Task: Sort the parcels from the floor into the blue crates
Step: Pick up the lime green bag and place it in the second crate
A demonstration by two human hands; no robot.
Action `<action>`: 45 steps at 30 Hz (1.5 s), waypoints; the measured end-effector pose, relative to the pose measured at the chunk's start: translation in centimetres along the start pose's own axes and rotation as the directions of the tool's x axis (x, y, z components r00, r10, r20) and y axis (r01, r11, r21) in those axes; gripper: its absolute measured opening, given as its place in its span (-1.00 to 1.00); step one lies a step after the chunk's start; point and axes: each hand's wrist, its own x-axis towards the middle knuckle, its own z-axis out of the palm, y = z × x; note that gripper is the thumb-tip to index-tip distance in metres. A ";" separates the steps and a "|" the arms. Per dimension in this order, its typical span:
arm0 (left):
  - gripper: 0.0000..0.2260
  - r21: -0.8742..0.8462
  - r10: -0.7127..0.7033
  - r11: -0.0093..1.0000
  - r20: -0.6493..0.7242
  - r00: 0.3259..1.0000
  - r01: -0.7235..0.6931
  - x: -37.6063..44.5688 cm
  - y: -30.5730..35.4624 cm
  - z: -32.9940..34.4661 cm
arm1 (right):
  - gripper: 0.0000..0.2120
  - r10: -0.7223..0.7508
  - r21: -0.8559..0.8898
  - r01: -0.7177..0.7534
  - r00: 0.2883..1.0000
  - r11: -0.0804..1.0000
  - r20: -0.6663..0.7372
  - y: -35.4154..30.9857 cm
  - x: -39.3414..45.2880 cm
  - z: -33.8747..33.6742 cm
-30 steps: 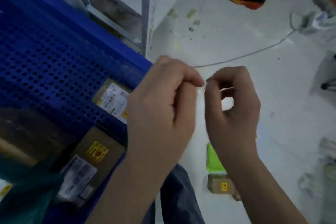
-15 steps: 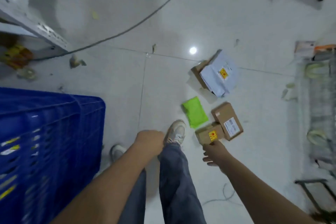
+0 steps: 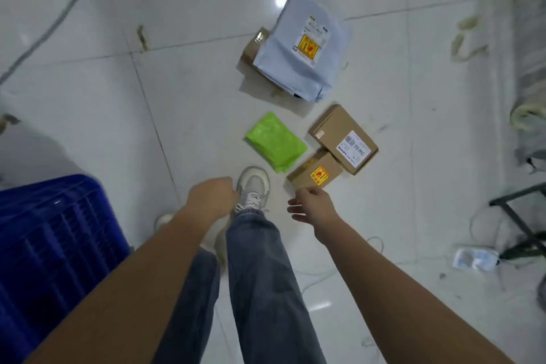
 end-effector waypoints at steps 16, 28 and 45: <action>-0.50 -0.560 -0.116 0.828 -0.109 0.987 0.035 21.9 3.0 -0.4 | -0.32 0.111 -0.050 -0.125 0.968 0.991 -0.227 -3.2 24.1 5.6; -0.86 -0.655 -0.067 0.753 -0.176 0.982 -0.066 24.3 4.5 2.7 | -0.09 0.072 0.035 -0.068 0.991 0.997 -0.113 -0.9 27.2 5.1; -0.58 -0.019 0.535 0.820 -0.327 0.779 -0.571 10.2 1.9 -0.7 | -0.70 0.092 0.451 -0.203 0.962 0.869 0.256 -4.2 14.5 4.3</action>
